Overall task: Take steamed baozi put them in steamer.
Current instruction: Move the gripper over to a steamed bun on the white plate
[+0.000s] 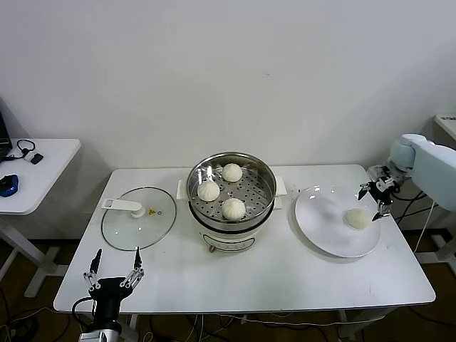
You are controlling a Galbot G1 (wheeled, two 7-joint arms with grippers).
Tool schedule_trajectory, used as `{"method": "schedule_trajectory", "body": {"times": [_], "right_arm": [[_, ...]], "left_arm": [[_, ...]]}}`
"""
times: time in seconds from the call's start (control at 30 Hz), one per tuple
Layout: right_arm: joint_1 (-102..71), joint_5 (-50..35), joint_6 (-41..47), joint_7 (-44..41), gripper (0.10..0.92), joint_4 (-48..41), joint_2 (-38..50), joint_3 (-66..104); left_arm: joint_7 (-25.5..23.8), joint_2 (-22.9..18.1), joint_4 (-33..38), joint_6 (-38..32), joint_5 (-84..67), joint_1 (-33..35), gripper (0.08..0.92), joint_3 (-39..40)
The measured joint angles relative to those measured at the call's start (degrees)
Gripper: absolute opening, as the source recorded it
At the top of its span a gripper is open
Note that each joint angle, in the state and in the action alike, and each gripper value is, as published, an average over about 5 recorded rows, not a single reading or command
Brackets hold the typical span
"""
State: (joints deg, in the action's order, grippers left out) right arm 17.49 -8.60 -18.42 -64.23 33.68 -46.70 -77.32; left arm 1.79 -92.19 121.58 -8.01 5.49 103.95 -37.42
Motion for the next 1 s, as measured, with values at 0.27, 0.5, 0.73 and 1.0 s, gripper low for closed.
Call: {"method": "schedule_trajectory", "body": {"times": [0.27,0.5,0.73,1.0], "right_arm": [[-4.77,2.81,-1.44,-0.08,0.823,-4.29,-1.16,6.33],[-7.21,4.32,-3.29,0.22,0.823,-7.83,-2.71,10.96],[-8.01,5.85,-4.94,0.28,0.823,-10.83,-4.19,14.15],[-9.03,7.14,-6.06,0.27,0.823,-12.49,-4.93,16.07]], "left_arm": [[0.04,0.0,-0.07,-0.27,0.27,0.32,0.823,0.21],[0.21,0.0,-0.06,-0.49,0.45,0.55,0.823,0.42],[0.35,0.0,-0.1,-0.73,0.53,0.59,0.823,0.63],[0.38,0.0,-0.29,-0.86,0.56,0.4,0.823,0.78]]}}
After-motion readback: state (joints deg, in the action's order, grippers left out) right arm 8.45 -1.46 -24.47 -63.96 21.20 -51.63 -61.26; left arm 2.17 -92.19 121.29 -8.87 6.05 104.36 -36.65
